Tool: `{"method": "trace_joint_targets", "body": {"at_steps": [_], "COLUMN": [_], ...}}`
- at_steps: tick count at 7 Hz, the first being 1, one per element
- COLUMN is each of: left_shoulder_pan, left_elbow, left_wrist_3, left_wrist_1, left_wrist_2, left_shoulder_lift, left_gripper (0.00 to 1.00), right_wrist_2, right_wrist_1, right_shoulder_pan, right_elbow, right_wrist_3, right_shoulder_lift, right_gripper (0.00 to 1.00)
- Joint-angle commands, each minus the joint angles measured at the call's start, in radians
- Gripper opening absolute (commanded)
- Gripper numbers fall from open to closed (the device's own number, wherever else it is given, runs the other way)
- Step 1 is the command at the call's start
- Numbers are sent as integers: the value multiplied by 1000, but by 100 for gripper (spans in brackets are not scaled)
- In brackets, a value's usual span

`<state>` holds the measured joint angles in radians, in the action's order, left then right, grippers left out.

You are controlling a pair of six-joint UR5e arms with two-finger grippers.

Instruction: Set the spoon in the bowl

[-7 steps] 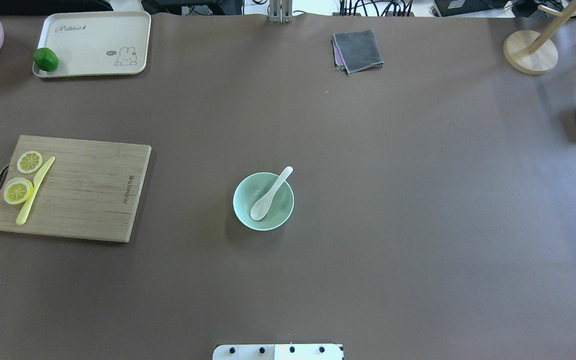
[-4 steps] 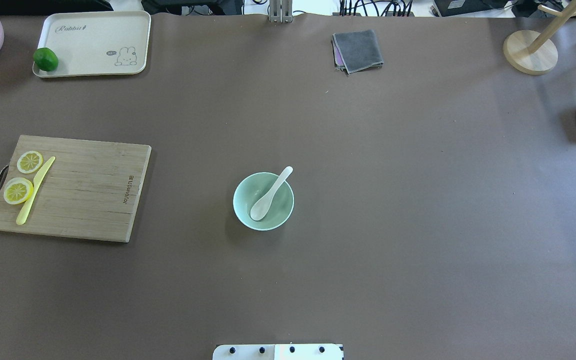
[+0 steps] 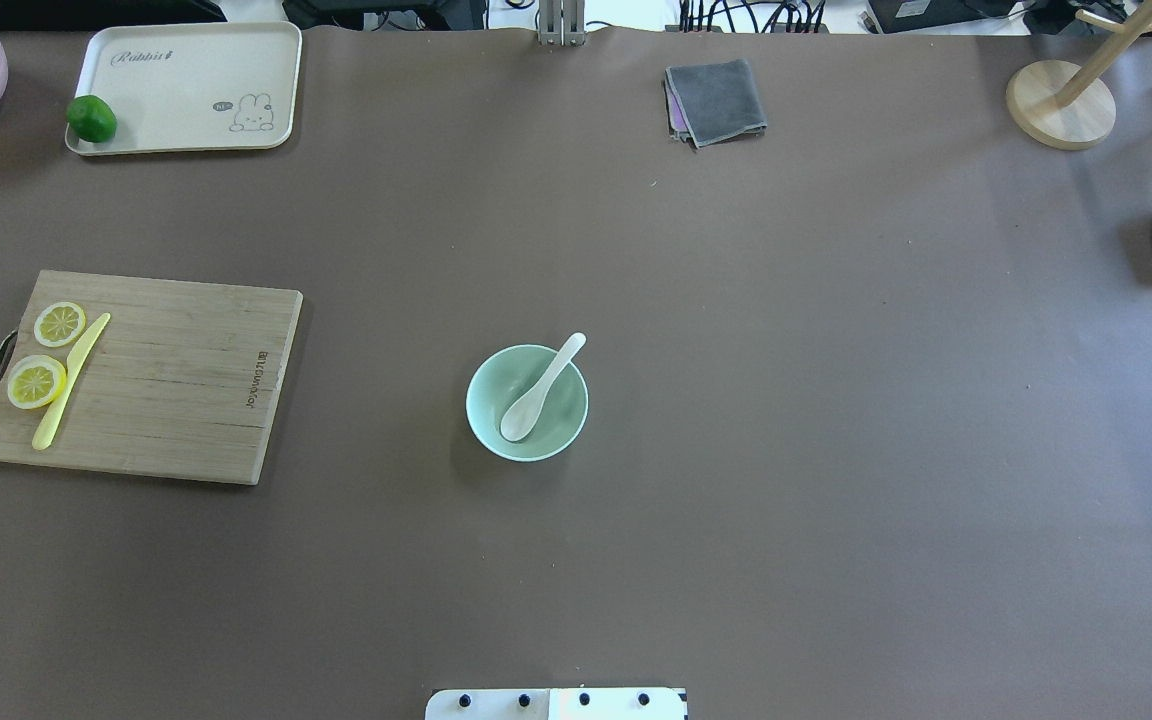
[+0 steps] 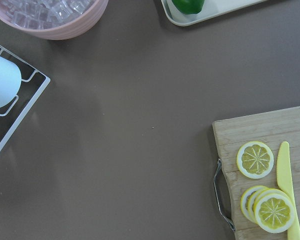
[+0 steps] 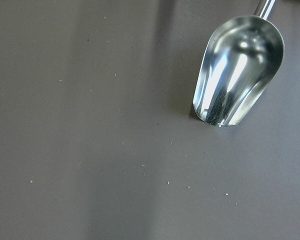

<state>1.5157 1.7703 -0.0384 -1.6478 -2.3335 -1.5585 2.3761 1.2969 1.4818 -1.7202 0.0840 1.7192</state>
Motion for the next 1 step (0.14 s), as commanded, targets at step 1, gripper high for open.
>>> {"method": "trace_joint_targets", "body": {"at_steps": [1], "left_shoulder_pan": [-3], "left_elbow": [3], "left_wrist_3": [0], "left_wrist_1": [-3], "left_wrist_2": [-1], "left_shoulder_lift": [-2], "left_gripper": [98], "right_wrist_2": [2], "right_wrist_1": [-1], "right_shoulder_pan": [0], "right_elbow": [2], "right_wrist_3": [2], "right_shoulder_lift": [0], "right_gripper": [100]}}
